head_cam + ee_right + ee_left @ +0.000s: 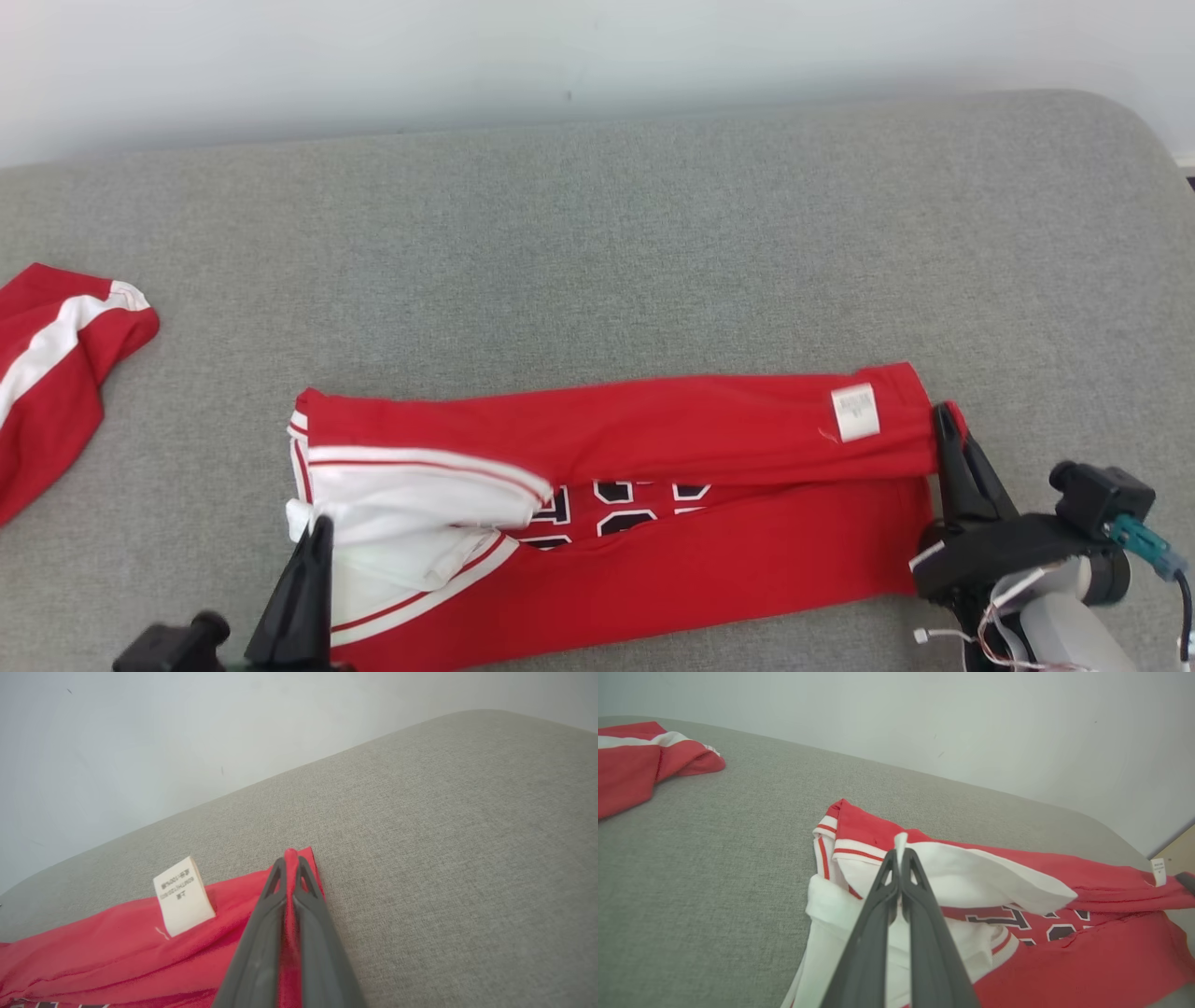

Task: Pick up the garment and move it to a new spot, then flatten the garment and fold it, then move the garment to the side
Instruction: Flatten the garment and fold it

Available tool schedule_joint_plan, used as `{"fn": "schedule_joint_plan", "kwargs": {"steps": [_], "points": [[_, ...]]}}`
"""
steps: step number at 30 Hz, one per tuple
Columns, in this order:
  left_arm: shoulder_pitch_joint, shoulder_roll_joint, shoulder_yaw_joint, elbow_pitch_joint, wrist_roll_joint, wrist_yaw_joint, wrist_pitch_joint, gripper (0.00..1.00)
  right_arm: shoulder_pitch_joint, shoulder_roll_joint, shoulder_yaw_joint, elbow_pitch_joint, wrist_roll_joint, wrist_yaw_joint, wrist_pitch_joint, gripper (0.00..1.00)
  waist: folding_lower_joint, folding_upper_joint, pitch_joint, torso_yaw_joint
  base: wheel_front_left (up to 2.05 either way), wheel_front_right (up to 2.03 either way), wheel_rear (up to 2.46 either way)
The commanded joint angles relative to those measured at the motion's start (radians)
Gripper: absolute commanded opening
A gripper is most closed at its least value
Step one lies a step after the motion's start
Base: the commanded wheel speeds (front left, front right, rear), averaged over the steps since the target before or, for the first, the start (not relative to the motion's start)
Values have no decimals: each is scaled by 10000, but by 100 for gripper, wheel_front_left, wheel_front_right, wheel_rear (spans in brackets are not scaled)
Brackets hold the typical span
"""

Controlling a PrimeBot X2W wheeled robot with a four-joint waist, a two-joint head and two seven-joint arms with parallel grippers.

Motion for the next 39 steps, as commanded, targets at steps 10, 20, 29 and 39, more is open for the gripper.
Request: {"fn": "schedule_joint_plan", "kwargs": {"steps": [10, 20, 29, 39], "points": [[539, -807, 772, 585, 1318, -74, -34, 100, 481, -84, -29, 184, -2, -24, 4, 100, 2, 1, -325, 173, 0, 0, 0], [836, -1619, 2678, -151, 3125, -99, -34, 100, 367, -289, -241, 239, -323, -24, 162, 100, 2, 1, -705, 299, 0, 0, 0], [956, -2082, 3540, 45, 4343, -406, -35, 100, -229, -119, -348, 1950, -791, -24, 1038, 100, 2, 1, -914, 595, 0, 0, 0], [1022, -2446, 4099, 342, 4793, -649, -35, 100, -22, 392, 242, 2935, -383, -24, 1797, 0, 2, 1, -966, 785, 0, 0, 0]]}}
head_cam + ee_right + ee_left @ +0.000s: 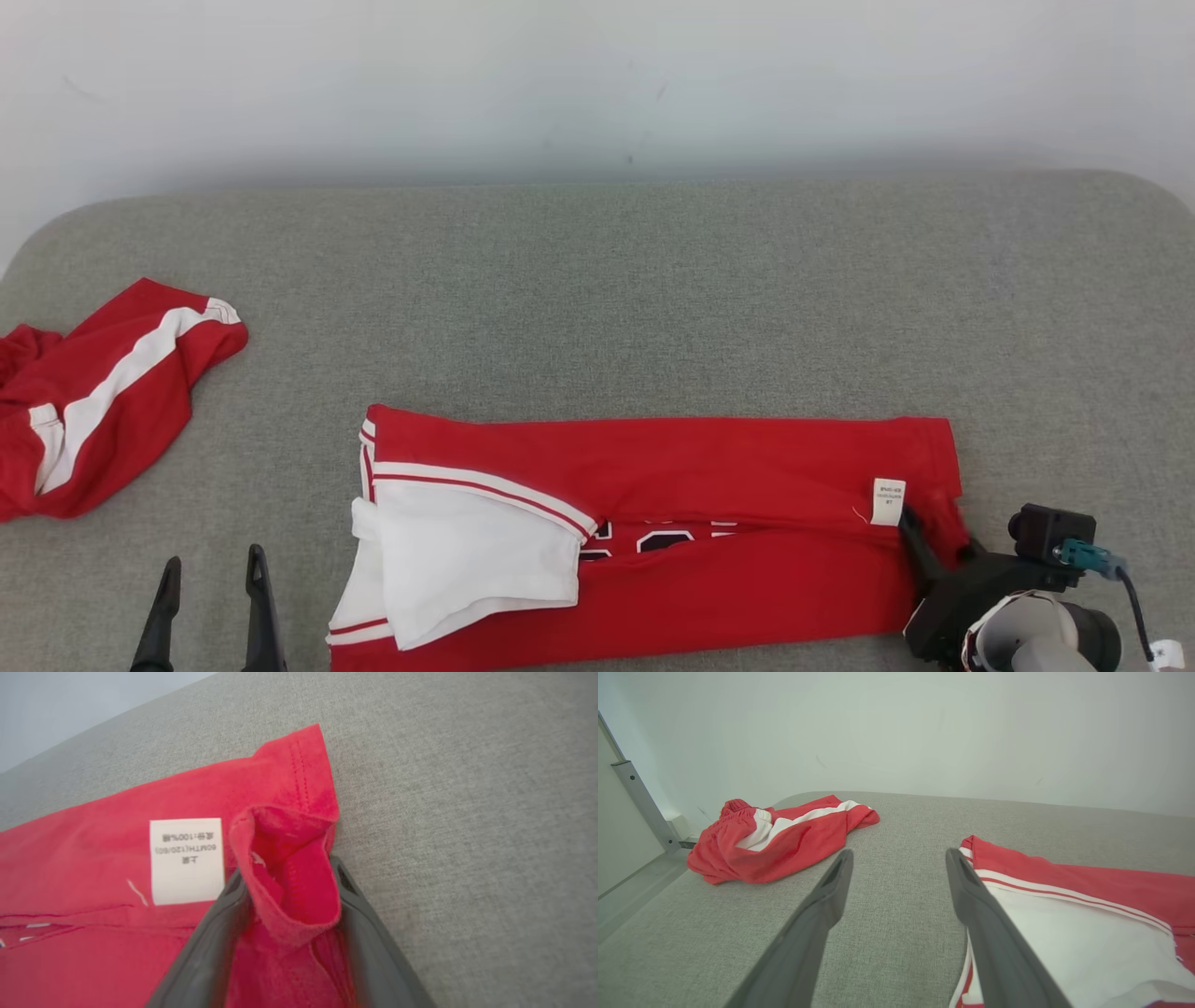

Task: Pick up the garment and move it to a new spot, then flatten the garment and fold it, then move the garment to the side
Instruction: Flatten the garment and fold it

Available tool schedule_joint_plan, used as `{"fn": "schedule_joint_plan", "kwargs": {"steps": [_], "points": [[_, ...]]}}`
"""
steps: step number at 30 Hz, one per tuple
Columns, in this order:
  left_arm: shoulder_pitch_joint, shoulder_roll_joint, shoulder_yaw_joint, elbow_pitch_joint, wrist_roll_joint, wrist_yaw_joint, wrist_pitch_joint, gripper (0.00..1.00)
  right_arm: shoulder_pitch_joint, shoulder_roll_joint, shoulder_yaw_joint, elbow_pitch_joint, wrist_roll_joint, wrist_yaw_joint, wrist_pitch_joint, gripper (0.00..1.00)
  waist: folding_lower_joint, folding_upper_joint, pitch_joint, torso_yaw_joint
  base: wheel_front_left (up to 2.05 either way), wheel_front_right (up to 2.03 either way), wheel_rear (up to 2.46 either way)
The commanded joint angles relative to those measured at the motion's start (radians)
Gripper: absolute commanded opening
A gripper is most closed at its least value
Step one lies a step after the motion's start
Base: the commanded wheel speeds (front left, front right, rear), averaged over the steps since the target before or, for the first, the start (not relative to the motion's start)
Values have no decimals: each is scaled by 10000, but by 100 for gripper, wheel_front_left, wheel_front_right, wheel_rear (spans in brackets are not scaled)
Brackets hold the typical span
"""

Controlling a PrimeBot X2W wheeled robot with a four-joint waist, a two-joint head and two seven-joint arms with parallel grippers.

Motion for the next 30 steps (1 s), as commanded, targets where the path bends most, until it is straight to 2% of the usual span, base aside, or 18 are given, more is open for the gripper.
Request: {"fn": "schedule_joint_plan", "kwargs": {"steps": [1, 7, 15, 18, 23, 30], "points": [[62, -34, 34, 11, 116, -29, -35, 100, 173, 181, 113, 103, 78, -24, 82, 0, 0, 0, -7, 6, 0, 0, 0], [226, -165, 196, -41, 372, 31, -35, 100, -22, -81, 128, 117, 254, -24, -224, 0, 0, 0, -131, -62, 0, 0, 0], [257, -220, 372, -102, 501, -56, -35, 100, -535, -1478, -1078, 757, -89, -26, -812, 0, 0, 0, -340, -185, 0, 0, 0], [260, -246, 383, -212, 515, -88, -35, 100, -720, -1822, -1406, 928, -317, -26, -875, 0, 0, 0, -371, -235, 0, 0, 0], [360, -269, 466, -287, 485, -85, -35, 100, -838, -1586, -1322, 514, -616, -26, -805, 0, 0, 0, -413, -397, 0, 0, 0], [424, -292, 515, -240, 477, -101, -35, 100, -639, -463, -498, -1312, -454, -24, -465, 0, 0, 0, -488, -524, 0, 0, 0]]}}
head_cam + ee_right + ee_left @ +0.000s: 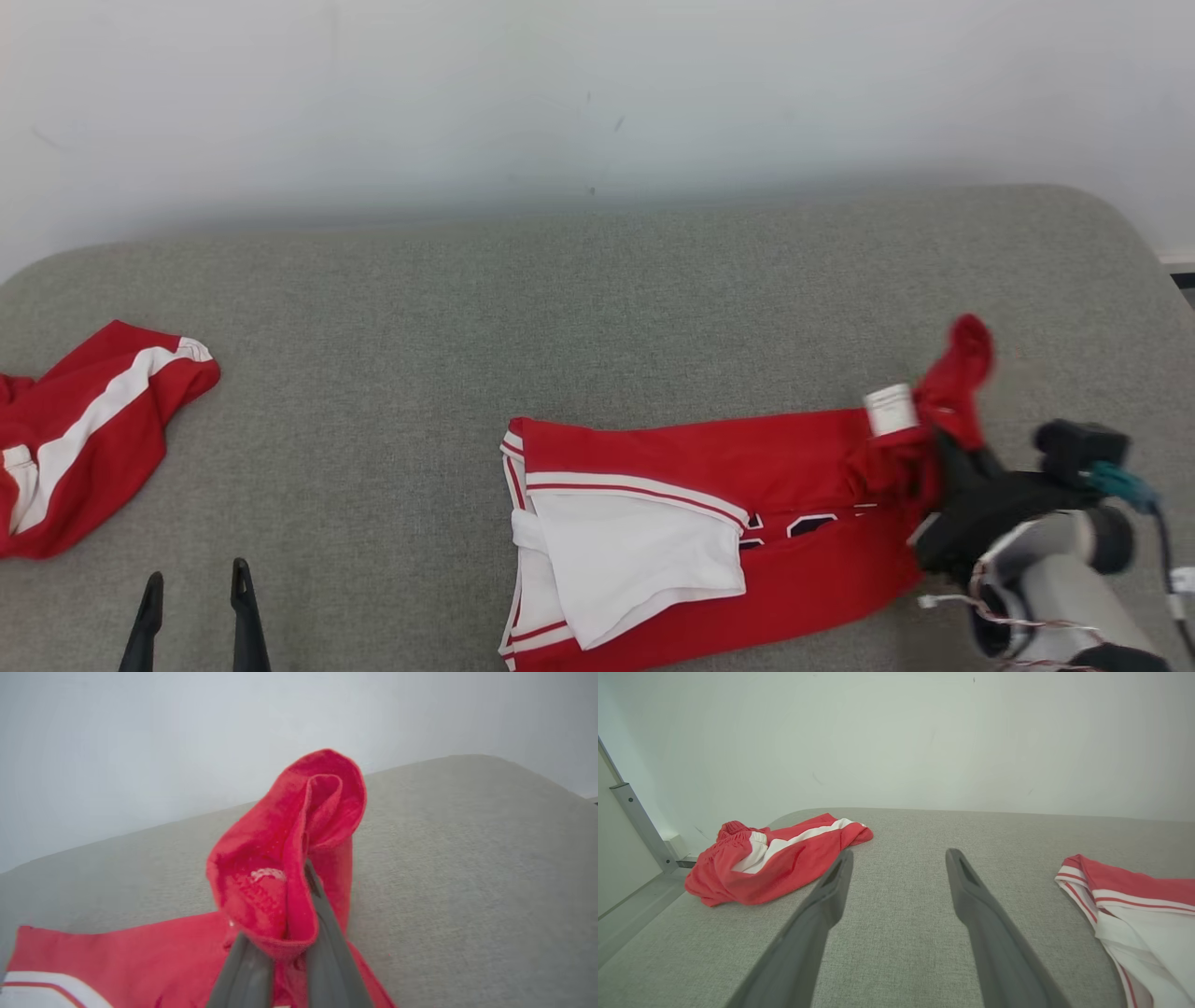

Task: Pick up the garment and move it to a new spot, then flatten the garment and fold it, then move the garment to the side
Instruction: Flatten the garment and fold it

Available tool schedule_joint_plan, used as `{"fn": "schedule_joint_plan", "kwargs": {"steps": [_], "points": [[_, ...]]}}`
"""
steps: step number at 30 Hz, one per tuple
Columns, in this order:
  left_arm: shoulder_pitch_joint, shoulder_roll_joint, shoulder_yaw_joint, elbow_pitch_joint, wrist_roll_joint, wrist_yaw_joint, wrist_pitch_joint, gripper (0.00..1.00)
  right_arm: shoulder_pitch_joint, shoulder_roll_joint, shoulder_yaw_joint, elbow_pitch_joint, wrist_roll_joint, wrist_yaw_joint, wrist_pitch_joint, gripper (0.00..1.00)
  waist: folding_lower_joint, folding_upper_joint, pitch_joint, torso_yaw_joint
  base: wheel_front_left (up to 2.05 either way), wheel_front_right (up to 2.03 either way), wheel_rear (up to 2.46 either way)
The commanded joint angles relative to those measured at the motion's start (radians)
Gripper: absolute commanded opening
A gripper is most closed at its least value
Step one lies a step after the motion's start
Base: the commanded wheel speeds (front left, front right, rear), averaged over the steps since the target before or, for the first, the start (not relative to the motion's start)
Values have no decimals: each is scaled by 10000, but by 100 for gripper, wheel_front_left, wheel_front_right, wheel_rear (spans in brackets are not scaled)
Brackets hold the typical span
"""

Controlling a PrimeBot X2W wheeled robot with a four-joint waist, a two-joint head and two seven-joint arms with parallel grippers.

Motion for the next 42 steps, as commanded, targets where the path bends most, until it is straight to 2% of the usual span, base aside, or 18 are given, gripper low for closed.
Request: {"fn": "schedule_joint_plan", "kwargs": {"steps": [1, 7, 14, 20, 31, 32, 33, 38, 42], "points": [[136, -29, 4, 19, -11, -20, -35, 100, 188, 342, 321, -549, 52, -24, 177, 0, 0, -1, -27, -4, 0, 0, 0], [30, -33, -96, 125, -16, -51, -35, 100, 581, 1380, 1317, -2333, 104, -24, 853, 0, 0, -1, -97, 194, 0, 0, 0], [-131, -38, -330, 371, -56, -101, -35, 100, 938, 2180, 2465, -3075, 185, -24, 1574, 0, 0, -1, -191, 609, 0, 0, 0], [-201, -38, -541, 512, -114, -130, -35, 100, 1012, 2485, 3094, -2794, 222, -25, 1679, 0, 0, -1, -281, 939, 0, 0, 0], [-313, -40, -790, 781, -155, -170, -35, 100, 532, 2675, 3728, -814, 437, -25, 994, 1, 0, -1, -371, 1444, 0, 0, 0], [-316, -40, -792, 795, -163, -171, -35, 100, 476, 2677, 3842, -731, 522, -25, 841, 43, 0, -1, -370, 1457, 0, 0, 0], [-319, -39, -809, 806, -171, -162, -35, 100, 429, 2676, 3938, -644, 624, -25, 722, 100, 0, -1, -367, 1463, 0, 0, 0], [-285, -39, -820, 790, -233, -39, -35, 100, 78, 2666, 4225, -682, 600, -25, -93, 100, 0, -1, -356, 1354, 0, 0, 0], [-240, -38, -716, 719, -226, -12, -35, 100, 8, 2201, 3997, -1183, 177, -25, -630, 100, 0, -1, -354, 1174, 0, 0, 0]]}}
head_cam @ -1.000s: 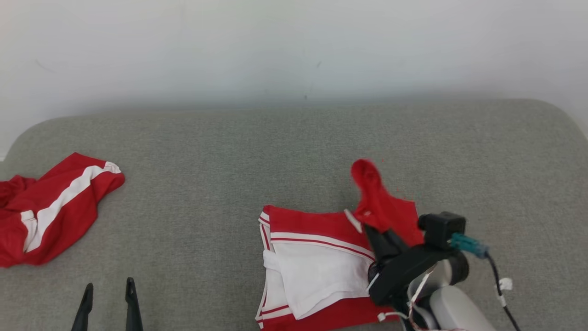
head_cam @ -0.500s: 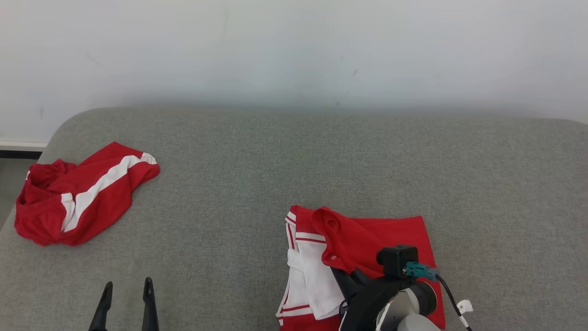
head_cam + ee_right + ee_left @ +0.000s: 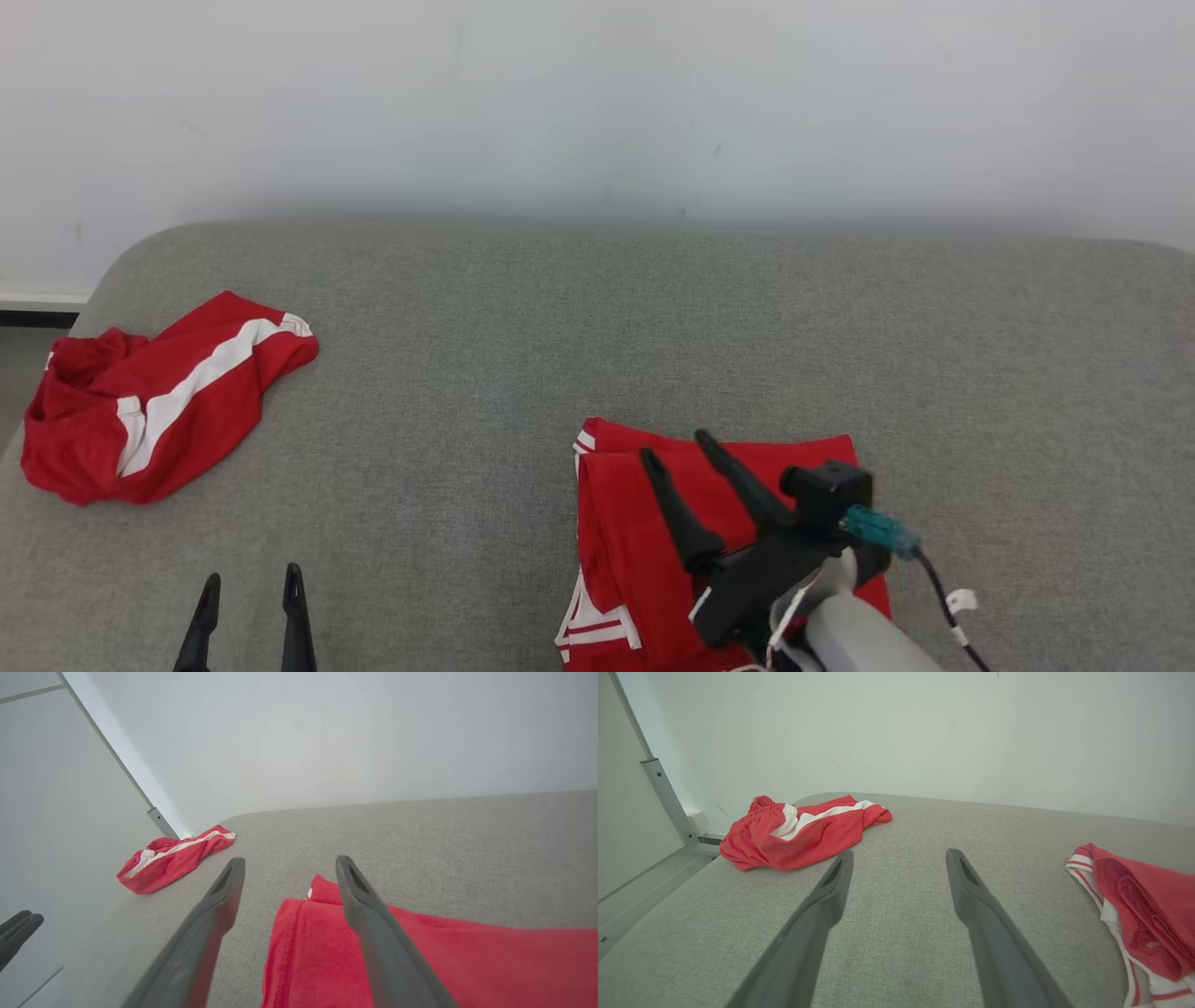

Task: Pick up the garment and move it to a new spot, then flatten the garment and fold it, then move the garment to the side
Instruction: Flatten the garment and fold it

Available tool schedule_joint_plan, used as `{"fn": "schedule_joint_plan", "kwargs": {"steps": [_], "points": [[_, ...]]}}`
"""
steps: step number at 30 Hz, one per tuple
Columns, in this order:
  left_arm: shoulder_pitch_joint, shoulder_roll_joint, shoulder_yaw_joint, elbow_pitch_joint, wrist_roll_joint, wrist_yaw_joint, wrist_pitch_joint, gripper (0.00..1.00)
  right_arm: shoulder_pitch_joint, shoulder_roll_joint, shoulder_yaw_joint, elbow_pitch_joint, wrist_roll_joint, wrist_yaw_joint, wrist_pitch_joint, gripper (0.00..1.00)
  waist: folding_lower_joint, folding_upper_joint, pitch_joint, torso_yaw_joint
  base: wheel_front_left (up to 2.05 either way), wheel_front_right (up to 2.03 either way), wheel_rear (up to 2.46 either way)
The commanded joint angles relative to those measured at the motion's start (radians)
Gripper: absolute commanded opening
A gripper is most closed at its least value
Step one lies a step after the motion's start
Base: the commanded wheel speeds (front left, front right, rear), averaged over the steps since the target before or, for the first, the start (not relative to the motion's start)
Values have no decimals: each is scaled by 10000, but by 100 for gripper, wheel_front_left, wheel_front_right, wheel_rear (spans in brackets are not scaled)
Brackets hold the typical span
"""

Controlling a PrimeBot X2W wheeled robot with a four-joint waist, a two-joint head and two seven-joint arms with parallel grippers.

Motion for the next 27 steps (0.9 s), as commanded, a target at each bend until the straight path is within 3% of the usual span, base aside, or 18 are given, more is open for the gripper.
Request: {"fn": "schedule_joint_plan", "kwargs": {"steps": [1, 8, 15, 27], "points": [[14, -13, 90, -52, -37, -22, -35, 100, 38, -179, -204, -199, -70, -25, -138, 100, 0, 0, 0, -120, 0, 0, 0], [65, -13, 242, -186, 40, -65, -35, 100, 791, -683, -1947, -1538, -678, -25, -534, 100, 0, 0, 42, -465, 0, 0, 0], [90, -13, 310, -275, 110, -95, -35, 100, 2036, -498, -3652, -2690, -1247, -25, -613, 100, 0, 0, 69, -780, 0, 0, 0], [168, -15, 308, -406, 99, -71, -35, 100, 3487, 56, -4564, -3905, -1880, -25, -605, 100, 0, 0, 122, -1143, 0, 0, 0]]}}
